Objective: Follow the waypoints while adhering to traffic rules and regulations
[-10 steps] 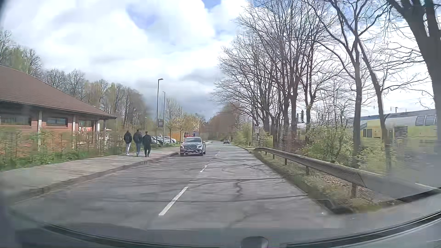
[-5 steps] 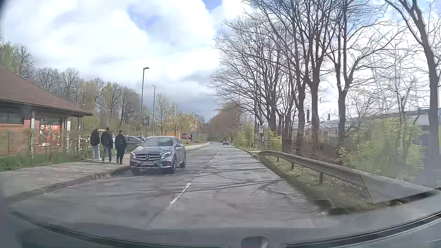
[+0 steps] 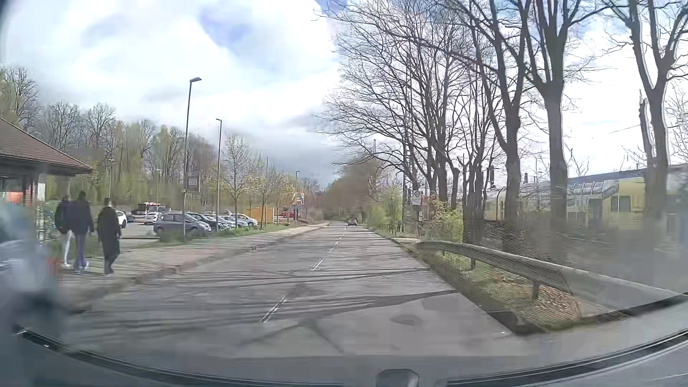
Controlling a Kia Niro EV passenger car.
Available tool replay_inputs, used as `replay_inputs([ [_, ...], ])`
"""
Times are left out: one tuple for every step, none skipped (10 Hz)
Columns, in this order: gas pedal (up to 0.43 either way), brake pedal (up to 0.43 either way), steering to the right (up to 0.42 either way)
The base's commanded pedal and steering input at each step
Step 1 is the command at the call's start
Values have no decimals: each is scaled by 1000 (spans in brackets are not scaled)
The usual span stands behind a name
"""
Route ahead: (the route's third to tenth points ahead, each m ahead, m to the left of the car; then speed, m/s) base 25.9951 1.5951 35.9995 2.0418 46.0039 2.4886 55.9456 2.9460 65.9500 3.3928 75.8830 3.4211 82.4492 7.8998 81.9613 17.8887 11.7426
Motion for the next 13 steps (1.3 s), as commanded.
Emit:
replay_inputs([
  [79,0,-3],
  [59,0,-3],
  [59,0,-3],
  [59,0,-3],
  [59,0,-3],
  [59,0,-1],
  [39,0,-2],
  [28,0,-2],
  [20,0,-2],
  [20,0,-2],
  [0,0,-2],
  [0,0,-2],
  [0,0,-1],
])
